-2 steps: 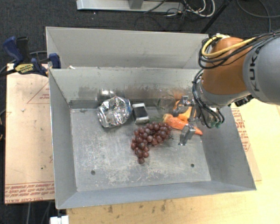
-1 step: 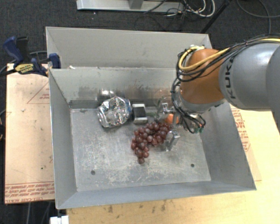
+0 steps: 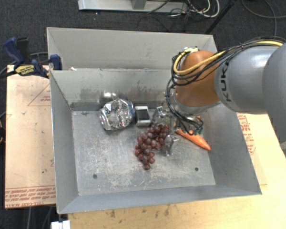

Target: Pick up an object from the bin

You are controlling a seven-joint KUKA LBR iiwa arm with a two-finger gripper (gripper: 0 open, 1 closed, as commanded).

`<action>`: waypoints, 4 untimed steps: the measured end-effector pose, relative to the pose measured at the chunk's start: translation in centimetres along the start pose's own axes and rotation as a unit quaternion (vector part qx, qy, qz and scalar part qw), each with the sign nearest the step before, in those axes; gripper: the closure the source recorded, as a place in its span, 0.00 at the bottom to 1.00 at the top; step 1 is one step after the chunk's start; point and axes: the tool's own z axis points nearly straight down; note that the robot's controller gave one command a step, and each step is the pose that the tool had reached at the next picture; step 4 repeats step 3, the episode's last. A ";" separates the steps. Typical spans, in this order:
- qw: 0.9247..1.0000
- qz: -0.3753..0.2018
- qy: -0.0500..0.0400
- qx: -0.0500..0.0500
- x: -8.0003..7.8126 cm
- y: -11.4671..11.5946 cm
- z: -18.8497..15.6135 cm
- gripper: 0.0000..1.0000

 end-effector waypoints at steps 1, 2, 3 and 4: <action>1.000 0.018 0.001 -0.001 -0.2 -0.2 0.0 0.00; 1.000 0.002 0.000 -0.001 -0.2 -0.1 -0.2 0.00; 1.000 0.018 -0.004 -0.001 -0.6 -0.3 -0.5 1.00; 1.000 0.018 -0.004 -0.001 -0.6 -0.3 -0.5 1.00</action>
Offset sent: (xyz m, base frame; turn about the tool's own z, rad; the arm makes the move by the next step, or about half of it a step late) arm 0.0000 0.0000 0.0000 0.0000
